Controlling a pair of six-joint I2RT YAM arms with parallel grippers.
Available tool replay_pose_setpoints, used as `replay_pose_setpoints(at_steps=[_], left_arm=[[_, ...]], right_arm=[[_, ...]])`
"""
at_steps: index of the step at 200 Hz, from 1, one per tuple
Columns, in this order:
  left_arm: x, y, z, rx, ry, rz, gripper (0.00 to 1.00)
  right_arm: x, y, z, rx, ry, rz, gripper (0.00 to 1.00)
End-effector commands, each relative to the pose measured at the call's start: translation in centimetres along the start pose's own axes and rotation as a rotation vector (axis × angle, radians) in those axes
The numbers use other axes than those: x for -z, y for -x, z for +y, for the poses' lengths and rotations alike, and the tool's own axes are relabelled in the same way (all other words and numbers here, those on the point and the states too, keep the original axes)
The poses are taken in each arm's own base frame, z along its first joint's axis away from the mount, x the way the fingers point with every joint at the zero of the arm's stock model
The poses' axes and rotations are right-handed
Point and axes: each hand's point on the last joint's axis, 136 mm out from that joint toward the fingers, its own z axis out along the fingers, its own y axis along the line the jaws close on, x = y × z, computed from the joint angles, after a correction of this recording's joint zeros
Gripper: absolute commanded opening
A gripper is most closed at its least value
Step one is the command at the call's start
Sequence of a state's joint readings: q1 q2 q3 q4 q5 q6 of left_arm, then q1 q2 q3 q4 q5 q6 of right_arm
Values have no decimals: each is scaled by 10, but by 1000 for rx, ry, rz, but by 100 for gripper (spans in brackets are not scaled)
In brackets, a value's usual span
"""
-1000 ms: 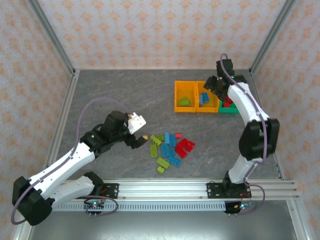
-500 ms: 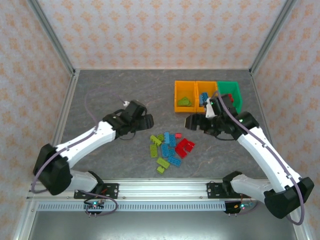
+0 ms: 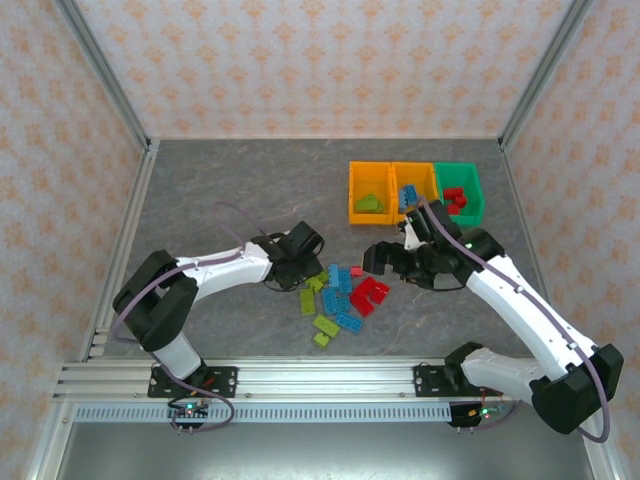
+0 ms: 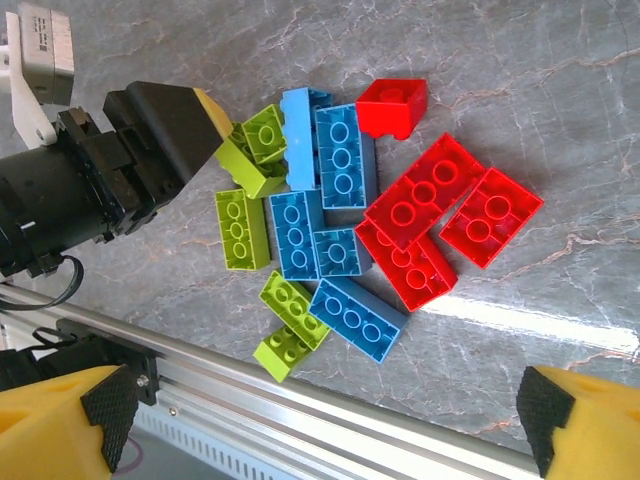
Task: Sort the legos into containers by color
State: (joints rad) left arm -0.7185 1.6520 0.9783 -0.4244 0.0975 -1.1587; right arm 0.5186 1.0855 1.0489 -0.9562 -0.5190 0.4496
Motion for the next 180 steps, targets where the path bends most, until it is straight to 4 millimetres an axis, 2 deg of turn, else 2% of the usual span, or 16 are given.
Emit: replay_pose_setpoints(at_steps=[1,47,74,104,126,143,180], left_arm=[[-4,4,-3,44,-2,-13,54],[-17,-4,11,76,28,10,43],[-19,-6,15,64,42,13,34],[-14,0,17,55,50,-10,22],[-1,12,13,34,31,-51,13],[19,28,-6,-21,-30,-107,9],[88,56,-99,-261,-200,-244,8]], right_arm=[[-2,-4,-12,-21,-56,7,100],[-2,-2,-13,-29,-64,-3,100],[-4,-3,-12,-36,-56,4,100],[-11,-10,-9,-40,-16,40,100],[-10,-10,-7,-47,-3,36,100],[-5,-5,-7,-51,-8,-6,100],[10,10,-13,-69,-50,-125,100]])
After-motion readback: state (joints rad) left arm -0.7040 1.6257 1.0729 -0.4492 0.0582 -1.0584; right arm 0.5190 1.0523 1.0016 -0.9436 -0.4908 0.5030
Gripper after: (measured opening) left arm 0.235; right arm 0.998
